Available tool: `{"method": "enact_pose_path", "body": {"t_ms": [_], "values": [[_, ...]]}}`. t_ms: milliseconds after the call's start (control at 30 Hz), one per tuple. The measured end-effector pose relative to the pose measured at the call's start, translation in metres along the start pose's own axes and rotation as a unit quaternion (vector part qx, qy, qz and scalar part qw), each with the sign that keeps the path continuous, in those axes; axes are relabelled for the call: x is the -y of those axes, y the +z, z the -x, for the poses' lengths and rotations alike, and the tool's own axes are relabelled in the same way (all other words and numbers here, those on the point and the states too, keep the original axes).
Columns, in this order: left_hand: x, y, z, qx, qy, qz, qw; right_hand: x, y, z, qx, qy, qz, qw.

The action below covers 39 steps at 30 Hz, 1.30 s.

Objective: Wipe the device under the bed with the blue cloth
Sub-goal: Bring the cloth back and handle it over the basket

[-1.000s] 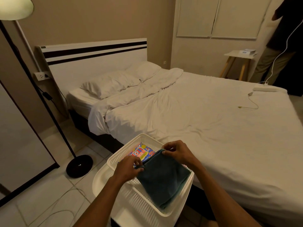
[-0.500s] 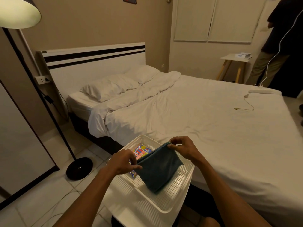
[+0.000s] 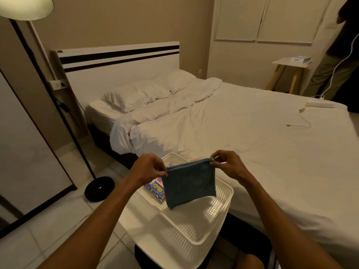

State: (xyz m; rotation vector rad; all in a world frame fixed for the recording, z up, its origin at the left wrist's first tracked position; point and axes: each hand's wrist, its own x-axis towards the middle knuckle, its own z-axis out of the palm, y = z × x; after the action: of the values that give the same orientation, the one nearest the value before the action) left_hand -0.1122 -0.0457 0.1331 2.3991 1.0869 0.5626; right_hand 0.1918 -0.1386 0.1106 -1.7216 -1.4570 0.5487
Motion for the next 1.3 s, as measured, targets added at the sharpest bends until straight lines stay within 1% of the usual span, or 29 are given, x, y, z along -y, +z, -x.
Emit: {"method": "enact_pose_path", "body": {"t_ms": [133, 233, 300, 400, 467, 533, 567, 633, 700, 767, 867, 933, 1067, 1167, 1233, 1300], "values": [[-0.007, -0.003, -0.006, -0.016, 0.009, 0.019, 1.000, 0.000, -0.001, -0.019, 0.039, -0.026, 0.090, 0.995], [-0.010, -0.009, -0.012, -0.042, 0.005, 0.026, 0.999, 0.005, 0.001, -0.037, 0.032, -0.044, 0.137, 0.989], [-0.012, -0.015, -0.012, -0.069, 0.000, 0.036, 0.997, 0.012, 0.001, -0.044, 0.009, -0.056, 0.137, 0.989], [-0.017, -0.018, -0.006, -0.107, -0.013, 0.065, 0.992, 0.014, 0.001, -0.045, -0.031, -0.065, 0.104, 0.992], [-0.020, -0.008, 0.003, -0.104, -0.014, 0.080, 0.991, 0.007, 0.001, -0.037, -0.035, -0.071, 0.090, 0.993], [-0.021, 0.016, 0.018, -0.067, -0.018, 0.080, 0.994, -0.013, 0.006, -0.023, -0.018, -0.066, 0.110, 0.992], [-0.020, 0.033, 0.026, -0.035, -0.025, 0.075, 0.996, -0.026, 0.009, -0.015, -0.004, -0.054, 0.137, 0.989], [-0.021, 0.070, 0.045, 0.050, -0.040, 0.062, 0.996, -0.048, 0.017, 0.002, 0.040, -0.022, 0.203, 0.978], [-0.024, 0.105, 0.059, 0.121, -0.040, 0.037, 0.991, -0.063, 0.025, 0.016, 0.103, -0.003, 0.267, 0.958], [-0.029, 0.132, 0.067, 0.171, -0.050, 0.027, 0.984, -0.072, 0.031, 0.027, 0.152, 0.007, 0.310, 0.939], [-0.034, 0.151, 0.069, 0.225, -0.058, 0.017, 0.973, -0.077, 0.031, 0.033, 0.174, 0.036, 0.341, 0.923], [-0.036, 0.157, 0.068, 0.248, -0.062, 0.017, 0.967, -0.077, 0.029, 0.034, 0.188, 0.048, 0.354, 0.915], [-0.038, 0.161, 0.066, 0.273, -0.046, -0.005, 0.961, -0.078, 0.030, 0.035, 0.195, 0.037, 0.377, 0.905], [-0.039, 0.164, 0.067, 0.298, -0.038, -0.015, 0.954, -0.074, 0.032, 0.034, 0.213, 0.045, 0.393, 0.893], [-0.037, 0.162, 0.068, 0.299, -0.036, -0.014, 0.953, -0.072, 0.033, 0.034, 0.222, 0.049, 0.401, 0.888], [-0.033, 0.159, 0.066, 0.282, -0.038, -0.016, 0.958, -0.070, 0.033, 0.035, 0.224, 0.054, 0.406, 0.884]]}}
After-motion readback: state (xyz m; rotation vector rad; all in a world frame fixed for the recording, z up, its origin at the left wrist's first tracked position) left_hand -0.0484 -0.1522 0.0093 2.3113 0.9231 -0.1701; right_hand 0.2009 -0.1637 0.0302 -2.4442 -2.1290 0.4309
